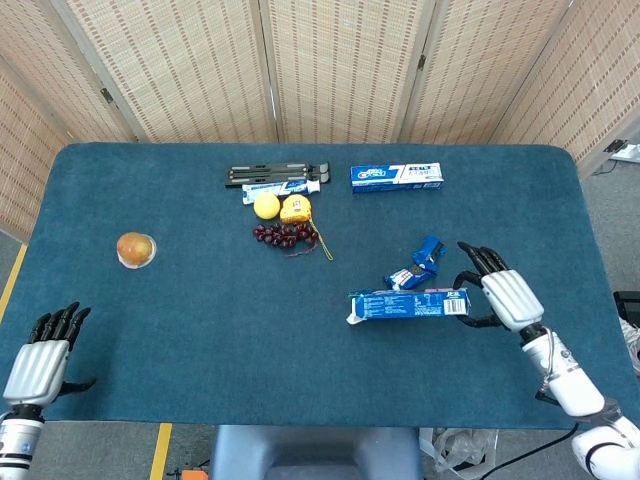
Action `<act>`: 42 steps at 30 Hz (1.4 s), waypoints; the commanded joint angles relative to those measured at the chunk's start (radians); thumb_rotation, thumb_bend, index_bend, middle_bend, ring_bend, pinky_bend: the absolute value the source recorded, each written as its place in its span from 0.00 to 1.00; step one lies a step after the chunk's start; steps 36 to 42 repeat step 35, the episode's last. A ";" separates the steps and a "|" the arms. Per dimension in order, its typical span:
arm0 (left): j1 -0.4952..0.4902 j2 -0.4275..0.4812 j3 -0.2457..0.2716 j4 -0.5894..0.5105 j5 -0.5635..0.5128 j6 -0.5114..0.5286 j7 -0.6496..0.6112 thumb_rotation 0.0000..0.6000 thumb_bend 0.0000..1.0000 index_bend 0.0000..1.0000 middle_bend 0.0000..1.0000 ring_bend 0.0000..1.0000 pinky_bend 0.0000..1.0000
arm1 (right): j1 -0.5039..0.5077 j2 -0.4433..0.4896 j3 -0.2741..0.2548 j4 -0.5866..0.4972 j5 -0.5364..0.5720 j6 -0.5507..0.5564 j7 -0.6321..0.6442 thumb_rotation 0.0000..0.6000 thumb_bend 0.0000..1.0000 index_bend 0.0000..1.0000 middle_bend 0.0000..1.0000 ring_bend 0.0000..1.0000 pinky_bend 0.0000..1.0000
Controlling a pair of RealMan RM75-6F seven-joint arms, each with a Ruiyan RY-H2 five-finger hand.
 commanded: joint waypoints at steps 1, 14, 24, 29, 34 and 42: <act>0.004 0.002 0.003 -0.001 0.008 0.008 -0.004 1.00 0.12 0.00 0.00 0.01 0.00 | -0.018 -0.124 -0.012 0.159 0.000 0.035 0.003 1.00 0.25 0.35 0.00 0.00 0.00; 0.014 0.010 -0.001 -0.001 0.022 0.034 -0.026 1.00 0.12 0.00 0.00 0.01 0.00 | -0.139 0.099 -0.025 -0.206 0.185 0.016 -0.288 1.00 0.25 0.00 0.00 0.00 0.00; 0.019 0.004 -0.001 -0.007 0.021 0.048 0.010 1.00 0.12 0.00 0.00 0.01 0.00 | -0.326 0.146 -0.093 -0.323 0.031 0.349 -0.362 1.00 0.25 0.00 0.00 0.00 0.00; 0.018 0.015 0.004 -0.011 0.028 0.034 -0.017 1.00 0.12 0.00 0.00 0.01 0.00 | -0.319 0.150 -0.089 -0.310 0.035 0.315 -0.336 1.00 0.25 0.00 0.00 0.00 0.00; 0.019 0.014 0.001 -0.006 0.018 0.034 -0.013 1.00 0.12 0.00 0.00 0.01 0.00 | -0.309 0.144 -0.083 -0.310 0.037 0.287 -0.354 1.00 0.25 0.00 0.00 0.00 0.00; 0.019 0.014 0.002 -0.006 0.020 0.033 -0.013 1.00 0.12 0.00 0.00 0.01 0.00 | -0.308 0.143 -0.083 -0.310 0.035 0.284 -0.359 1.00 0.25 0.00 0.00 0.00 0.00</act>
